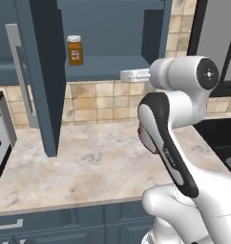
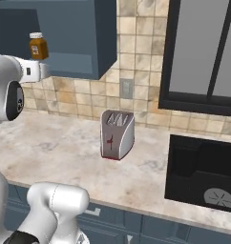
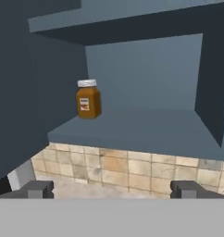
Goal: Collect the turmeric, ketchup, and shaker from the cabinet and place them next to the stove.
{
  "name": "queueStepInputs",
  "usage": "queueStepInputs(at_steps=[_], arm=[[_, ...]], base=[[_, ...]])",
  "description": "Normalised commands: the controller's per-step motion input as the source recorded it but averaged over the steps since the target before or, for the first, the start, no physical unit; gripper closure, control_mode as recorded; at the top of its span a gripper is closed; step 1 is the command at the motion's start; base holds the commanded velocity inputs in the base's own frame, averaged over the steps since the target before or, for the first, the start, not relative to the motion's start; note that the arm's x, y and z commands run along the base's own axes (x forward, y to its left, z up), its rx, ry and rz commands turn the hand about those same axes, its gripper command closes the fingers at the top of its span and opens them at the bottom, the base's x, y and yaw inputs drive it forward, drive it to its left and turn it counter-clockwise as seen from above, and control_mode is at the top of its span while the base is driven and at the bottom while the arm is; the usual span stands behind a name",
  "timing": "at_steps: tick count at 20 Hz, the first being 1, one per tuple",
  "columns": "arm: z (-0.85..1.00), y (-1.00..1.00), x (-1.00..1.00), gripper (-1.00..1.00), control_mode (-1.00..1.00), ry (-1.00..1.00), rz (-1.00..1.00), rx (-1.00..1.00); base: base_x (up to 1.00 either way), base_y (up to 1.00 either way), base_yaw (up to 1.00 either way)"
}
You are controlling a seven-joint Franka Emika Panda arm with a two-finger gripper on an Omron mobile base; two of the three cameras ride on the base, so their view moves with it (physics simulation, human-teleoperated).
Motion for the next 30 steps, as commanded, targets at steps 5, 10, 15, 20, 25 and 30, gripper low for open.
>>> queueStepInputs(at_steps=[5, 10, 15, 20, 25, 30], arm=[[0.07, -0.02, 0.06, -1.00, -1.00, -0.06, 0.00, 0.00], [0.01, -0.05, 0.01, -1.00, -1.00, -0.07, 0.01, 0.00], [0.05, 0.00, 0.29, -1.00, -1.00, -0.05, 0.02, 0.00], [0.16, 0.10, 0.51, -1.00, -1.00, -0.01, 0.02, -0.02], [0.11, 0.14, 0.53, -1.00, -1.00, 0.00, 0.01, -0.01], [0.04, 0.21, 0.47, -1.00, -1.00, 0.00, 0.01, 0.00]], base=[[0.00, 0.00, 0.00], [0.00, 0.00, 0.00], [0.00, 0.00, 0.00], [0.00, 0.00, 0.00], [0.00, 0.00, 0.00], [0.00, 0.00, 0.00]])
